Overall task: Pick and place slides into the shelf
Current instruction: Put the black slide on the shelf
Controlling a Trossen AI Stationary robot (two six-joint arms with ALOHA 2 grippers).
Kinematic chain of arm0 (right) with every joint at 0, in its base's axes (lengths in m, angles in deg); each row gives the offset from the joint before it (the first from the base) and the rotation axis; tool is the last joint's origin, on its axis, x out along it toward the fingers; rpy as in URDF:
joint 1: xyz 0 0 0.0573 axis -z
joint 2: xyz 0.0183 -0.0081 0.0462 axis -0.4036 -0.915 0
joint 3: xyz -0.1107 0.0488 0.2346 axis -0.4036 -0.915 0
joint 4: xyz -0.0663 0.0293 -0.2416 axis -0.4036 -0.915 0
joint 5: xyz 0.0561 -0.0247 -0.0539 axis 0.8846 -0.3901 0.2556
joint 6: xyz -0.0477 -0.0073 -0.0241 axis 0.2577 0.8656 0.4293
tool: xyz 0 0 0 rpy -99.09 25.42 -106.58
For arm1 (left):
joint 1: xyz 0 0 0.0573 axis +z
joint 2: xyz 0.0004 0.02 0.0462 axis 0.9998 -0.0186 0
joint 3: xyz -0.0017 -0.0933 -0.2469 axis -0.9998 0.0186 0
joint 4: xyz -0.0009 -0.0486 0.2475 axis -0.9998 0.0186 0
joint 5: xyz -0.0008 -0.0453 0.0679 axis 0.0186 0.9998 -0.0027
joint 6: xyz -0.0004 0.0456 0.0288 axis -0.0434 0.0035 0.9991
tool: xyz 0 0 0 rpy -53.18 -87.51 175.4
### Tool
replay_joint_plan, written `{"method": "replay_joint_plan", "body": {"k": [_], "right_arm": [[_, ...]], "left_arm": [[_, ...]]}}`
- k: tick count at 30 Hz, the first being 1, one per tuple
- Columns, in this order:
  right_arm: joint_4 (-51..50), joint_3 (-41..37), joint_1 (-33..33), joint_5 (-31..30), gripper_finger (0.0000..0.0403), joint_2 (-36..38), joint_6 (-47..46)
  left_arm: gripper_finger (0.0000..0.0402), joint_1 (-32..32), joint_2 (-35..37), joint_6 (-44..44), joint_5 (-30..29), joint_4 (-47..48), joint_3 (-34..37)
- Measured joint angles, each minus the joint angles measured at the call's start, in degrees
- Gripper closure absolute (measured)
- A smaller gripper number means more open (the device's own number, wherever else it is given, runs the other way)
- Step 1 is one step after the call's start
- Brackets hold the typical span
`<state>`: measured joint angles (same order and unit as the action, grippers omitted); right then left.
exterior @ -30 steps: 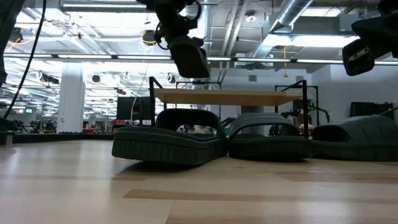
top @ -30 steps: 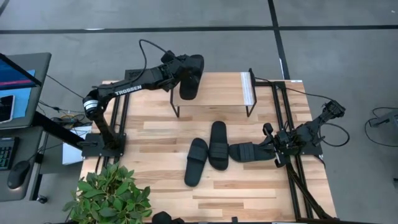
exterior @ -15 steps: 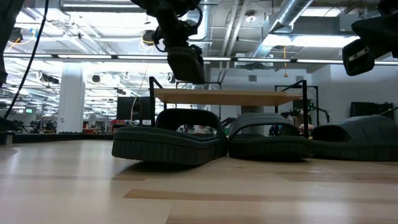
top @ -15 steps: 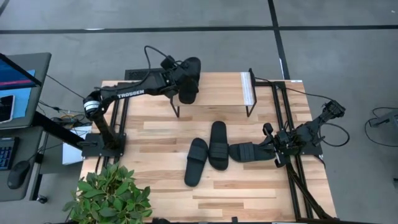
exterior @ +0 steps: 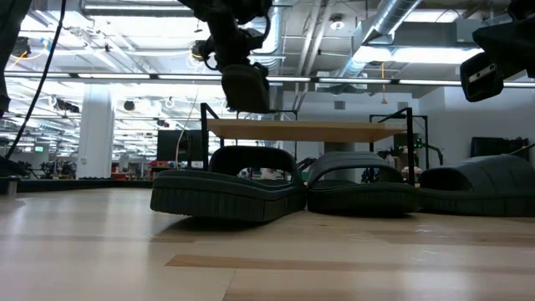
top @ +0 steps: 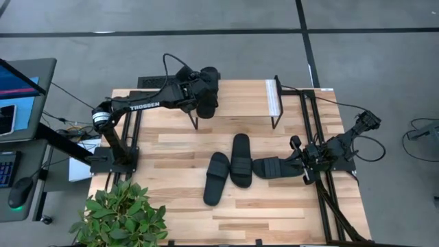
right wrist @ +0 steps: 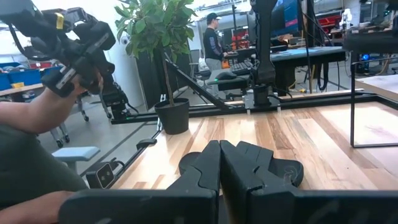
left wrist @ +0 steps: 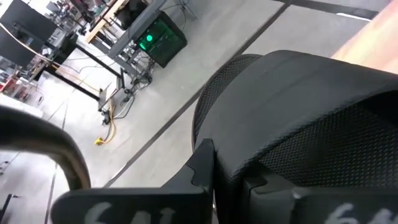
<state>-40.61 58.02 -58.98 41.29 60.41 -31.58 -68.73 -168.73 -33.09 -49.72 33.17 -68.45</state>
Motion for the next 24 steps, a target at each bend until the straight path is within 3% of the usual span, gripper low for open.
{"method": "replay_joint_plan", "body": {"k": [8, 24], "right_arm": [[0.00, 0.01, 0.02, 0.00, 0.0403, 0.00, 0.01], [-0.02, 0.00, 0.01, 0.00, 0.0403, 0.02, 0.01]], "left_arm": [[0.0401, 0.48, 0.15, -0.18, -1.08, -4.38, 5.90], [0.0402, 1.23, 0.24, 0.53, -0.83, -6.32, 8.14]]}}
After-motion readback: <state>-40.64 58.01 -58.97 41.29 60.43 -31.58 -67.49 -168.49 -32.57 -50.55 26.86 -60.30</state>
